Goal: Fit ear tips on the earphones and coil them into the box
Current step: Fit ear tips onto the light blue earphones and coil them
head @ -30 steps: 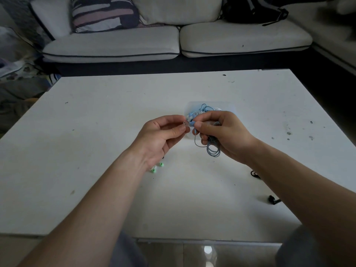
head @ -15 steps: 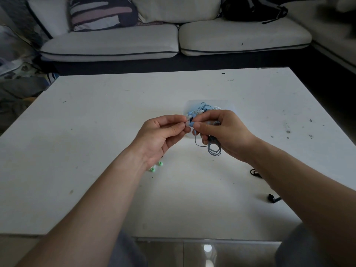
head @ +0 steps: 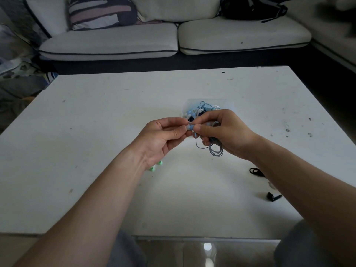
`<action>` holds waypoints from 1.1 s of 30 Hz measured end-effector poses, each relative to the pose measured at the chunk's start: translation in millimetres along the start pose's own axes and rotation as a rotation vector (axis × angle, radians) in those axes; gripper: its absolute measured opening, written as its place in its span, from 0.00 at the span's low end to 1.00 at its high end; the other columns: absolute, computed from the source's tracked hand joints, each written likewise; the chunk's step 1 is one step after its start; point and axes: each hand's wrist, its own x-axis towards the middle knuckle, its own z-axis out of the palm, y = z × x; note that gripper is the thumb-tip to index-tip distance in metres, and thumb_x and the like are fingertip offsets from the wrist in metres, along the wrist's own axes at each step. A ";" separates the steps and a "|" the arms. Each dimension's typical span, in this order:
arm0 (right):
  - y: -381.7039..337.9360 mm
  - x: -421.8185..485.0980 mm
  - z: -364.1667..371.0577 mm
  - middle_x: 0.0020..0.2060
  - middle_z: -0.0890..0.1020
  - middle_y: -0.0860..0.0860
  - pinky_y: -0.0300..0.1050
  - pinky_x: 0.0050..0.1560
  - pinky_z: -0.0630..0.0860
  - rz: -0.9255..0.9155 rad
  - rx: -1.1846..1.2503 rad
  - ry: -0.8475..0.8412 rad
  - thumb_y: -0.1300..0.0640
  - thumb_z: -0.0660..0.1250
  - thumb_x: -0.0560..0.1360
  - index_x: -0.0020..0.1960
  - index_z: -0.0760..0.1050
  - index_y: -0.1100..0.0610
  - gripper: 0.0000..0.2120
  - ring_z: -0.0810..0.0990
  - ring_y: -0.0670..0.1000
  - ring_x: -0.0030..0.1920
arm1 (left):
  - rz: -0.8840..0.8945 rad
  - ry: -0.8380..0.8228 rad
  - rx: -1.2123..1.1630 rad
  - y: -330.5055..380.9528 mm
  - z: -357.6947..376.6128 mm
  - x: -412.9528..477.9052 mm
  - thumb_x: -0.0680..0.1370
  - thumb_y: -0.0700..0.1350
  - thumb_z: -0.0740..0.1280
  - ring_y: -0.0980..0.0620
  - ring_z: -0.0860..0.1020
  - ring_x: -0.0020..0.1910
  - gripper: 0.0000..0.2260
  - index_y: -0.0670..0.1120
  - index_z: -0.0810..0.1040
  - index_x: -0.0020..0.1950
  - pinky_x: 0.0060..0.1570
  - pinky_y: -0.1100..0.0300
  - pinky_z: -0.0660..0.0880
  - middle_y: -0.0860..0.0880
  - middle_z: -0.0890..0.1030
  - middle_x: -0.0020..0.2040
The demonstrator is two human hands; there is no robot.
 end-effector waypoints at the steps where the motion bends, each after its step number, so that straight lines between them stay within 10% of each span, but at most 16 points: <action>1: 0.1 -0.3 0.0 0.37 0.81 0.57 0.47 0.37 0.71 -0.003 -0.007 0.000 0.64 0.70 0.77 0.49 0.82 0.65 0.05 0.73 0.52 0.33 | -0.002 0.004 -0.002 -0.5 0.3 0.0 0.75 0.29 0.67 0.50 0.85 0.42 0.08 0.41 0.81 0.47 0.41 0.65 0.80 0.43 0.86 0.41; 33: -0.7 -3.3 -7.0 0.35 0.81 0.55 0.44 0.34 0.71 -0.017 -0.085 -0.007 0.63 0.72 0.75 0.48 0.82 0.66 0.05 0.73 0.51 0.30 | -0.019 0.004 0.027 -5.2 5.1 2.2 0.75 0.29 0.67 0.49 0.86 0.41 0.08 0.40 0.81 0.46 0.41 0.65 0.80 0.43 0.86 0.41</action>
